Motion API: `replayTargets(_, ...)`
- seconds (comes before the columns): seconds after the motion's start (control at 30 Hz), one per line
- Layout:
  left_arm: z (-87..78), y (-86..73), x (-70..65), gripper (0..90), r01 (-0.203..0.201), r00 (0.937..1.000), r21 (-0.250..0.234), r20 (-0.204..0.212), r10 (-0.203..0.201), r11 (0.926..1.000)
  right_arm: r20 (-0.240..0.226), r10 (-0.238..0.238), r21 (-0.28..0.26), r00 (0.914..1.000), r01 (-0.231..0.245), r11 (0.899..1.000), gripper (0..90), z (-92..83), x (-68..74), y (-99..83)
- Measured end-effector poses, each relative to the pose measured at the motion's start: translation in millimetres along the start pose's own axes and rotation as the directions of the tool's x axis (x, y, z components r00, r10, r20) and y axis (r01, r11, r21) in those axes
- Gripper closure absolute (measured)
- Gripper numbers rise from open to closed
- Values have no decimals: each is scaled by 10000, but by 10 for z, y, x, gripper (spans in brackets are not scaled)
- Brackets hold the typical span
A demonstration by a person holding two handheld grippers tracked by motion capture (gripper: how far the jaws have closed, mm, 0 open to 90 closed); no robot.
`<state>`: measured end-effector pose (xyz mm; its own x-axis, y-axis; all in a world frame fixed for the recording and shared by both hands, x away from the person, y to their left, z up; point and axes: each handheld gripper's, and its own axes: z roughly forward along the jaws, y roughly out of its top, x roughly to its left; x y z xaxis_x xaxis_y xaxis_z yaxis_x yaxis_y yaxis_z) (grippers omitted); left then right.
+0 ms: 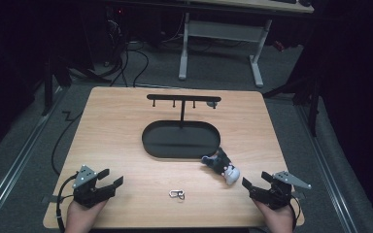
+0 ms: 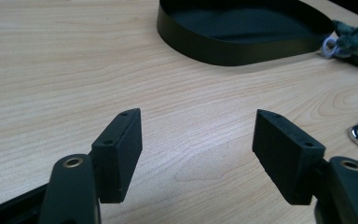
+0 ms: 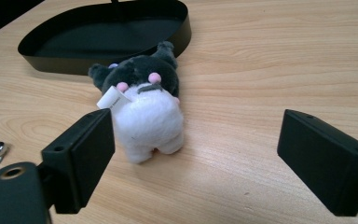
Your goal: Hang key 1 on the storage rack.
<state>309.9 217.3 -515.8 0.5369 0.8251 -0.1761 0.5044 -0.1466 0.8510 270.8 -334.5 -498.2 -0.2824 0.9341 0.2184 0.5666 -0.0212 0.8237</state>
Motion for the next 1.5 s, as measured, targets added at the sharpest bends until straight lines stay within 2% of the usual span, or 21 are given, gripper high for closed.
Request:
replayTargets(0.1, 9, 10, -18, 335, -38, 10000, -108, 26, 38, 9999, 61, -101, -8, 9999, 101, 9999, 141, -1, -23, -26)
replayTargets(0.2, 53, -6, -32, 330, -273, 9996, -12, 24, 273, 9996, 54, -197, 9, 9998, 197, 9998, 151, -10, -70, -43)
replayTargets(0.4, 70, -34, -46, 323, -239, 9997, 27, 18, 238, 9997, 94, -389, -106, 9992, 390, 9992, 180, -41, -111, -31)
replayTargets(0.7, 74, -75, -74, 324, -416, 9990, 139, 141, 414, 9990, -65, -575, 3, 9983, 575, 9983, 196, 38, -121, -3)
replayTargets(0.97, 69, -77, -79, 325, -393, 9991, 123, 152, 392, 9991, -93, -653, 58, 9978, 654, 9978, 207, 90, -138, -6)
replayTargets(1.07, 70, -75, -86, 325, -436, 9989, 130, 188, 434, 9990, -102, -1184, 275, 9929, 1187, 9926, 216, 101, -91, -3)
replayTargets(1.1, 70, -75, -86, 325, -436, 9989, 130, 188, 434, 9990, -102, -1184, 275, 9929, 1187, 9926, 216, 101, -91, -3)
replayTargets(1.17, 73, -70, -91, 325, -442, 9987, 127, 253, 439, 9989, -82, -1630, 403, 9866, 1632, 9858, 217, 111, -38, -3)
replayTargets(1.23, 75, -68, -95, 324, -454, 9986, 119, 278, 451, 9989, -67, -1698, 481, 9855, 1699, 9843, 217, 114, -24, -4)
replayTargets(1.3, 81, -65, -103, 324, -491, 9983, 118, 330, 487, 9987, -183, -2003, 637, 9796, 2010, 9775, 221, 132, 24, -7)
replayTargets(1.33, 81, -65, -103, 324, -491, 9983, 118, 330, 487, 9987, -183, -2003, 637, 9796, 2010, 9775, 221, 132, 24, -7)
replayTargets(1.5, 93, -61, -123, 323, -563, 9975, 185, 448, 555, 9982, -366, -2497, 819, 9676, 2519, 9643, 221, 152, 120, 3)
